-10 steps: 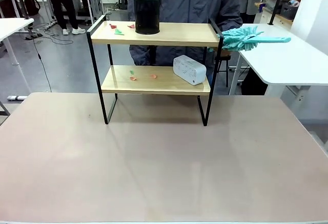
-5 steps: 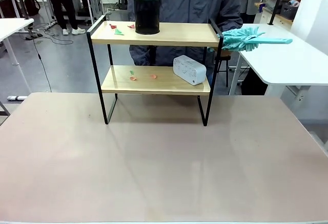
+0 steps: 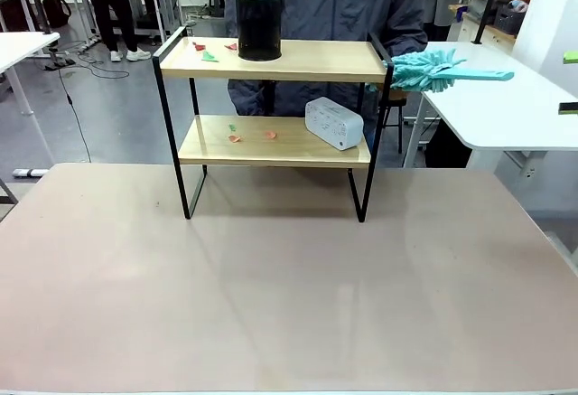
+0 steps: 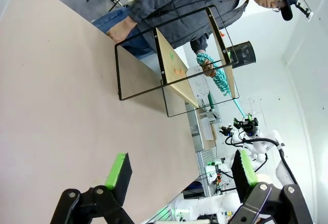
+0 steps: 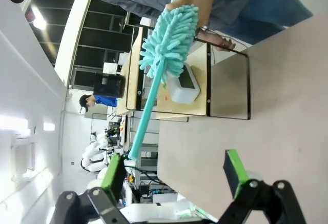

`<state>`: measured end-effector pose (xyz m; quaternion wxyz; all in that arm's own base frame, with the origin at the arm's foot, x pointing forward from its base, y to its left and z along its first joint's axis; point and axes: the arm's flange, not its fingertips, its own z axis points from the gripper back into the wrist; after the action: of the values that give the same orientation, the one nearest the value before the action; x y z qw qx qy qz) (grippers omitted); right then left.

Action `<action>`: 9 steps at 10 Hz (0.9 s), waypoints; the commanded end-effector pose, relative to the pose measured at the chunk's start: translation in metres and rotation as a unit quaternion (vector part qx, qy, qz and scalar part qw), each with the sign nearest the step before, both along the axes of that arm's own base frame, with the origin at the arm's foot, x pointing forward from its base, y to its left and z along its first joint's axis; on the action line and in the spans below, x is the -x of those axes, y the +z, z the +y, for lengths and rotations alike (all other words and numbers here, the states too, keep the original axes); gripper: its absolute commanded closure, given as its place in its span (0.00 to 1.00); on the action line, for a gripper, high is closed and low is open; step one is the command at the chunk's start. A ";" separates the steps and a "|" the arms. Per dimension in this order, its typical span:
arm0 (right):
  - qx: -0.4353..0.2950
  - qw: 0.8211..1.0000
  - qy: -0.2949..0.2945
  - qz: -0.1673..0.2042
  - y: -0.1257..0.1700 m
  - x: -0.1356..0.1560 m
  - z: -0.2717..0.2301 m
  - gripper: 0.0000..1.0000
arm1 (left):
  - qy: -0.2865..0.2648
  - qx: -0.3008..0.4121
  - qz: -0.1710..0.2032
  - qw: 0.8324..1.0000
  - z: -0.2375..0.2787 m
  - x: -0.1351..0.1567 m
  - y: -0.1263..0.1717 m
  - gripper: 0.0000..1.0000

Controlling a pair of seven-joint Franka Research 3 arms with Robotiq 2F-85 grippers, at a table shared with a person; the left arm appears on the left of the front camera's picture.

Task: Clean the shelf.
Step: Pick up the Duster from the human.

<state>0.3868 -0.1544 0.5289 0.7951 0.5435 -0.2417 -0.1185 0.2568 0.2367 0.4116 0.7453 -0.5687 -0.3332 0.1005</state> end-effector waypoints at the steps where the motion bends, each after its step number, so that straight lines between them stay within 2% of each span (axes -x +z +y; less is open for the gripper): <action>1: 0.007 1.000 -0.005 -0.004 0.003 -0.001 0.001 0.00 | 0.001 0.003 -0.018 1.000 -0.001 0.000 -0.001 0.00; 2: -0.051 0.998 0.008 0.032 0.004 -0.026 0.002 0.00 | 0.001 0.003 -0.018 1.000 -0.001 0.000 -0.001 0.00; 4: -0.047 0.992 0.058 0.098 0.015 -0.076 0.021 0.00 | 0.001 0.003 -0.018 1.000 -0.001 0.000 -0.001 0.00; 5: -0.055 0.989 0.067 0.123 0.020 -0.099 0.029 0.00 | 0.001 0.003 -0.018 1.000 -0.001 0.000 -0.001 0.00; 6: -0.044 0.986 0.048 0.154 0.019 -0.124 0.038 0.00 | 0.001 0.003 -0.018 1.000 -0.001 0.000 -0.001 0.00; 8: -0.045 0.976 0.104 0.185 0.013 -0.154 0.058 0.00 | 0.001 0.003 -0.018 1.000 -0.001 0.000 -0.001 0.00; 9: -0.037 0.973 0.110 0.201 0.010 -0.165 0.066 0.00 | 0.001 0.003 -0.018 1.000 -0.001 0.000 -0.001 0.00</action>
<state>0.5439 -0.0862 0.5316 0.8083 0.5691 -0.0397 -0.1456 0.2567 0.2370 0.4105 0.7450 -0.5693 -0.3329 0.1001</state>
